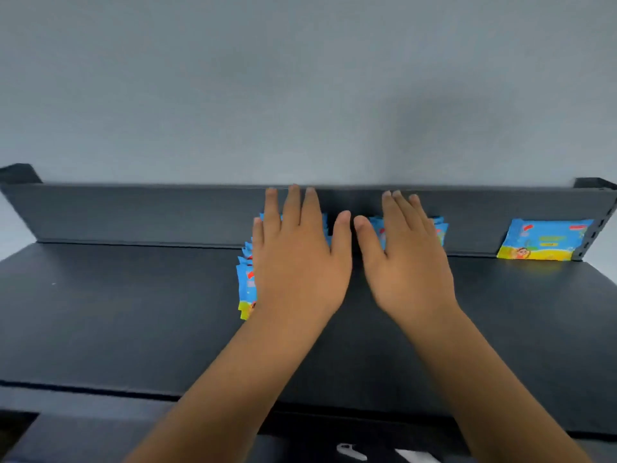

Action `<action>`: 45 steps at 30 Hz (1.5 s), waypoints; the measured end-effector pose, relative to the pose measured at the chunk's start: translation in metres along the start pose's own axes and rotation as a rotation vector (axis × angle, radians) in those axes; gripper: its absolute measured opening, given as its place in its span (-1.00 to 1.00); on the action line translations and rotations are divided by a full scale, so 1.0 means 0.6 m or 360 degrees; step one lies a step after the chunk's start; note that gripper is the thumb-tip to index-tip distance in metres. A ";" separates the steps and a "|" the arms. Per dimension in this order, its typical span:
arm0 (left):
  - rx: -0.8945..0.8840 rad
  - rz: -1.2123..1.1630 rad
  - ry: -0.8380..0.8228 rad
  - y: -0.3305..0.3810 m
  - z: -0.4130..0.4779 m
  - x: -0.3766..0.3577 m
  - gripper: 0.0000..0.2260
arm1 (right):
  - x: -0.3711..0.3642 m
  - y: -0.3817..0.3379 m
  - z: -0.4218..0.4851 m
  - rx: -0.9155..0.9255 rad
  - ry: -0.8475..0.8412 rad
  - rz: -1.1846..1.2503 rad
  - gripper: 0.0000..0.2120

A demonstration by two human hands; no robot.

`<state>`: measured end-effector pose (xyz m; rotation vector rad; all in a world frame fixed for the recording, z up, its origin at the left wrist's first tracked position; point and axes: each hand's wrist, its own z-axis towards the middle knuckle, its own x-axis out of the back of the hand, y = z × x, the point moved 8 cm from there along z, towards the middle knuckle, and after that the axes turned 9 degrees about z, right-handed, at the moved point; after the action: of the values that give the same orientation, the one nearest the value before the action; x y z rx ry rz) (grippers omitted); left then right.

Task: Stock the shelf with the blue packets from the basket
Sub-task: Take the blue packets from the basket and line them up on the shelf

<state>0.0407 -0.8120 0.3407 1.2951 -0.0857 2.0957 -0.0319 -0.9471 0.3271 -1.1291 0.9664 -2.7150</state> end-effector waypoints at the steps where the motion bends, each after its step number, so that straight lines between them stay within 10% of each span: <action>1: 0.0058 0.0078 0.0046 -0.032 -0.010 0.016 -0.37 | -0.015 -0.025 -0.007 0.0053 -0.0035 0.0028 -0.30; 27: 0.1541 0.0803 0.0257 -0.944 -0.519 0.351 -0.35 | -0.642 -0.839 -0.529 0.1250 -0.1308 0.0518 -0.27; 45: 0.2334 0.0068 -0.0227 -1.347 -0.794 0.140 -0.60 | -1.122 -0.852 -0.812 0.1085 -0.2511 -0.0063 -0.56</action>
<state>0.1045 0.0403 -0.0552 2.1559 1.6191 1.9865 0.2382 -0.0968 -0.0679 -2.2172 -0.2151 -1.0823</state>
